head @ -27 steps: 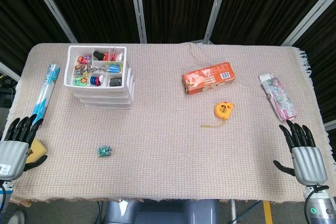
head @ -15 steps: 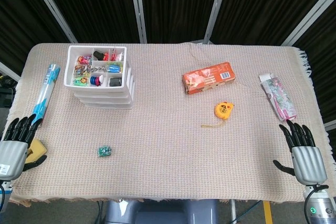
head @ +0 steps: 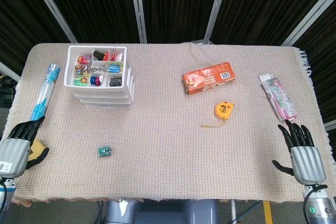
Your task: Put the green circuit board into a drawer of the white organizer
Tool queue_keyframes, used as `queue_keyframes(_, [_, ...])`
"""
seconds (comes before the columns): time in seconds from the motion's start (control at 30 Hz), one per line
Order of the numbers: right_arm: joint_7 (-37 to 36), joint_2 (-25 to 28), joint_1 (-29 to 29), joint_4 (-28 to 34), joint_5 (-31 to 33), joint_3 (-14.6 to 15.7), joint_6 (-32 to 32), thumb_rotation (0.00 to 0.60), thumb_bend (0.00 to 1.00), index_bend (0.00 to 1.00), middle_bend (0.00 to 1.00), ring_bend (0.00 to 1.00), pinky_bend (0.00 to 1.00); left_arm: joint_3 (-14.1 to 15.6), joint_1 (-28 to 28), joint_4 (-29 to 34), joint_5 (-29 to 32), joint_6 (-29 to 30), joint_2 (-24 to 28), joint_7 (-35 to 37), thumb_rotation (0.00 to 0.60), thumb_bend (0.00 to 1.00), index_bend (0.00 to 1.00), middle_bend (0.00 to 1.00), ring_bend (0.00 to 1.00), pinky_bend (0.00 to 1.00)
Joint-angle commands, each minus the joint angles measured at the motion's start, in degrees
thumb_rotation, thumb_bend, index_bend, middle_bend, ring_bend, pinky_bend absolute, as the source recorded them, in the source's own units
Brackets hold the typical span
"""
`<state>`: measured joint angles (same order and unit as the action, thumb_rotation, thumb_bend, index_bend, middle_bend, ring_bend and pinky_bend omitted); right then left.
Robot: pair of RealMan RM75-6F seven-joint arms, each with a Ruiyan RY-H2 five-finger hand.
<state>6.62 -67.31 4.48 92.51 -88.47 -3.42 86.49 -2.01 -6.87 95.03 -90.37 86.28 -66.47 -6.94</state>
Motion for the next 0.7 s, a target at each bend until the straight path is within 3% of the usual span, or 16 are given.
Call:
queue_keyframes(0.03, [0.3,-0.1,0.1,-0.3,-0.6,0.1,0.3,0.600,0.00,0.10,0.00,0.00,0.00,-1.6,-1.9,2.4,2.7,-3.0,-0.7,2.0,0.600,0.50,0.00,0.70,0.62,0.56])
queue_keyframes(0.3, [0.3,-0.2,0.1,-0.4,-0.5,0.1,0.1,0.600,0.00,0.10,0.00,0.00,0.00,-7.8,-9.6,8.8,18.5,-18.8,-1.7,7.4,0.600,0.53,0.00,0.87,0.78,0.65])
queue_keyframes(0.47, [-0.1,-0.1,0.1,-0.4,-0.6,0.1,0.1,0.600,0.00,0.10,0.00,0.00,0.00,-12.2,-14.5,10.8,30.8,-28.9,-2.4,13.1,0.600,0.54,0.00,0.90,0.80,0.67])
queue_keyframes(0.7, [-0.6,0.0,0.2,-0.4,-0.4,0.1,-0.1,0.600,0.00,0.10,0.00,0.00,0.00,-15.4,-20.1,8.8,41.3,-37.4,-4.3,15.9,0.600,0.55,0.00,0.92,0.82,0.68])
